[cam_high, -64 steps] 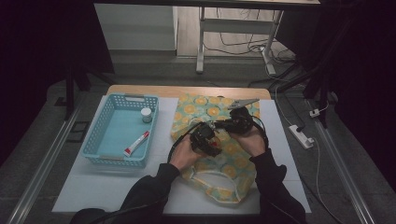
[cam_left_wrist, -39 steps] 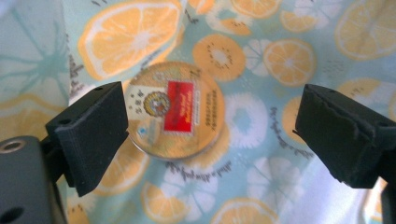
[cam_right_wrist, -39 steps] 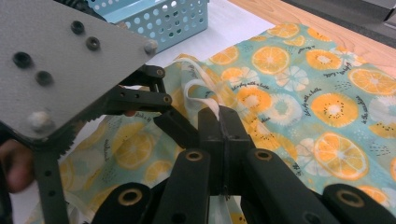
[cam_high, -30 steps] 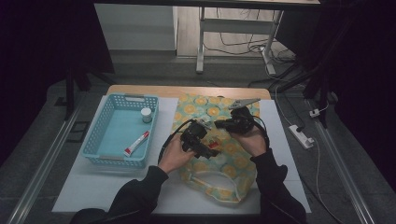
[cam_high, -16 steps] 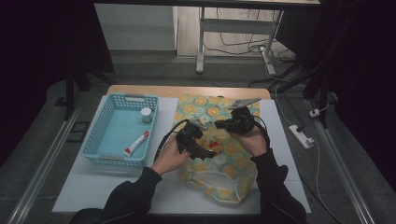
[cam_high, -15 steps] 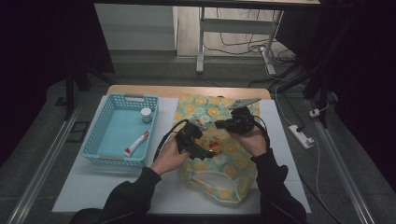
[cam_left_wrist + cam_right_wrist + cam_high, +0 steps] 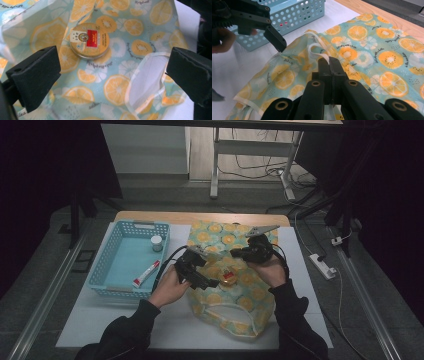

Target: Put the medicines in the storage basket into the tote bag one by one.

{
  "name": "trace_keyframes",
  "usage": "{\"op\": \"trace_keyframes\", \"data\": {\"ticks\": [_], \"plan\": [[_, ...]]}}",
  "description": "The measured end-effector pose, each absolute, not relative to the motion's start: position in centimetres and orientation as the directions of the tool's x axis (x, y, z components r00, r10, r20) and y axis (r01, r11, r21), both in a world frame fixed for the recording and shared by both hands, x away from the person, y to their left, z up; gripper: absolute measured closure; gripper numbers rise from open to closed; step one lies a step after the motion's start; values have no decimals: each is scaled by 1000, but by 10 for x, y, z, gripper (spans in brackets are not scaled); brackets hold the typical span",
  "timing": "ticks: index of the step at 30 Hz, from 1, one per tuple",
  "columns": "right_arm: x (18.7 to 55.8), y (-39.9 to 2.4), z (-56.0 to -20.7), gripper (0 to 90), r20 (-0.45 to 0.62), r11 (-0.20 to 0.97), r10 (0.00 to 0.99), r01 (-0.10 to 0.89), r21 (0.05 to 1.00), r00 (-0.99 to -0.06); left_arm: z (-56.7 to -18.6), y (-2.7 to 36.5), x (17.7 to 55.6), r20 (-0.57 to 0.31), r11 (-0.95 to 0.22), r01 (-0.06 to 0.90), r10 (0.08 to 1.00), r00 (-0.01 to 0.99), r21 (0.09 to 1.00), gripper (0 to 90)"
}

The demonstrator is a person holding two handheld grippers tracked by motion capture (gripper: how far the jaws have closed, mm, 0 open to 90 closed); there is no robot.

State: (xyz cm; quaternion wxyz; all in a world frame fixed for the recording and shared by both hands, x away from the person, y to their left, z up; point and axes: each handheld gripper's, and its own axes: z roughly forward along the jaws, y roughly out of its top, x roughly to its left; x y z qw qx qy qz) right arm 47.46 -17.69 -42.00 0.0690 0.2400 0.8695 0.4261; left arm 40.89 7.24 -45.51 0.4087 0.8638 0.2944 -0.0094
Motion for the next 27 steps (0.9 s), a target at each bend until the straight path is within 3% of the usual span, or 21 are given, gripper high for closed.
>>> {"op": "trace_keyframes", "data": {"ticks": [9,27], "plan": [[475,-177,-420,900,83,523,479,360,773,-874,-455,101,406,-247,-459,505,512,823,731,0],[476,-178,-421,900,83,518,484,362,775,-871,-452,161,403,-186,-431,563,654,734,705,13]]}}
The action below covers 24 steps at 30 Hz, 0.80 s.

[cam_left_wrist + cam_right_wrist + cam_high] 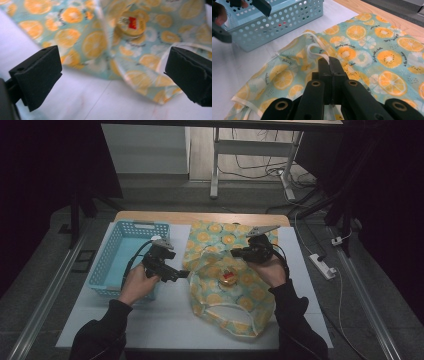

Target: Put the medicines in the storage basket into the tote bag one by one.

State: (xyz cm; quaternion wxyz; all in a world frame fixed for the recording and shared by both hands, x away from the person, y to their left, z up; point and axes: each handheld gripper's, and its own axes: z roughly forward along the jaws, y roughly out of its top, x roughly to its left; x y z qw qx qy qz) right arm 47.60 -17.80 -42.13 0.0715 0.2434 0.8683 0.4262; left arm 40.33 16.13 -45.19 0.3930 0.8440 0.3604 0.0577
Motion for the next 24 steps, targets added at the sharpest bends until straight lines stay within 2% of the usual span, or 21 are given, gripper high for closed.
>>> {"op": "trace_keyframes", "data": {"ticks": [15,18,24], "plan": [[476,-178,-421,900,79,518,485,359,776,-871,-453,220,406,-150,-376,653,784,602,657,1],[476,-178,-421,900,81,517,486,361,776,-870,-456,229,408,-122,-377,670,811,572,640,1],[476,-178,-422,900,79,519,484,359,776,-872,-464,244,412,-121,-361,694,832,542,623,1]]}}
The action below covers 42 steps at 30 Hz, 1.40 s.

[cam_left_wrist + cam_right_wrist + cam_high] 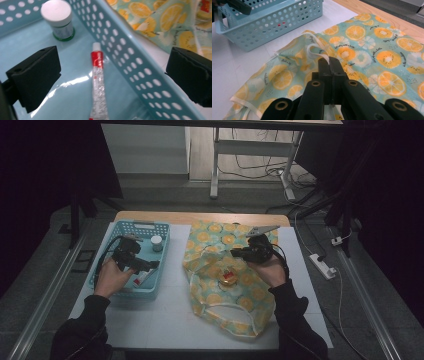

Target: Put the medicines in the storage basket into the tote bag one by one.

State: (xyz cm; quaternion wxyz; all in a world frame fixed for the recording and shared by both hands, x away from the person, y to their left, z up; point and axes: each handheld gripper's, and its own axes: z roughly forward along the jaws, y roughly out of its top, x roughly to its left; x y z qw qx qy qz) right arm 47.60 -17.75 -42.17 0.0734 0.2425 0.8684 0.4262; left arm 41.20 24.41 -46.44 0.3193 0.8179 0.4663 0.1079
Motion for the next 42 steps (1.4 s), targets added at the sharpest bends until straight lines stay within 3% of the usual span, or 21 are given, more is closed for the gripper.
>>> {"op": "trace_keyframes", "data": {"ticks": [16,26,28,36,42], "plan": [[476,-178,-422,900,81,519,482,359,776,-872,-500,249,438,-148,-411,776,833,533,479,0],[476,-178,-421,900,77,521,481,355,776,-874,-512,239,441,-103,-480,789,827,553,384,14],[476,-177,-421,900,77,520,480,354,777,-874,-512,237,440,-76,-490,786,830,553,377,59],[476,-177,-423,900,78,524,484,360,772,-871,-514,233,438,-85,-532,771,802,592,352,440],[477,-178,-423,900,80,521,487,362,773,-870,-514,234,437,-89,-522,773,806,586,361,583]]}}
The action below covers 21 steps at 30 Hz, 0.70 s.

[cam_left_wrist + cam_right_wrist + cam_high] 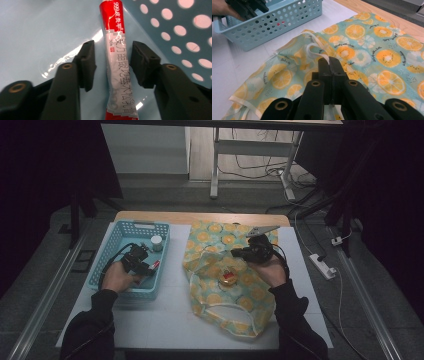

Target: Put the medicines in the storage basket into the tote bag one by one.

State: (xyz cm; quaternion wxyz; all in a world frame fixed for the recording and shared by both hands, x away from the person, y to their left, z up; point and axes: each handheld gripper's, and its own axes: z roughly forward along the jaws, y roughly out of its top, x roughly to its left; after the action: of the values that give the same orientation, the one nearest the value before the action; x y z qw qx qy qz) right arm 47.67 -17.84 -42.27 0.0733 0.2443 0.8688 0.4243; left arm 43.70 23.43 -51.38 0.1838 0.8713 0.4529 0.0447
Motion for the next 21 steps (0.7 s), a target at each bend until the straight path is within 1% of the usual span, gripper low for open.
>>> {"op": "trace_keyframes", "data": {"ticks": [2,4,5,15,18,21], "plan": [[477,-179,-423,900,80,520,487,362,773,-870,-514,235,437,-90,-519,775,808,583,361,620],[477,-178,-423,900,80,520,487,362,774,-870,-514,235,437,-102,-516,776,805,584,363,690],[477,-178,-423,900,80,520,487,363,774,-870,-514,236,438,-103,-515,777,806,582,362,709],[476,-178,-421,900,83,515,488,363,777,-869,-514,239,439,-144,-485,795,814,562,365,724],[476,-178,-421,900,80,515,484,358,779,-871,-514,239,440,-138,-480,796,819,557,367,725],[475,-178,-420,900,82,513,483,357,780,-872,-513,237,440,-112,-465,810,840,531,356,726]]}}
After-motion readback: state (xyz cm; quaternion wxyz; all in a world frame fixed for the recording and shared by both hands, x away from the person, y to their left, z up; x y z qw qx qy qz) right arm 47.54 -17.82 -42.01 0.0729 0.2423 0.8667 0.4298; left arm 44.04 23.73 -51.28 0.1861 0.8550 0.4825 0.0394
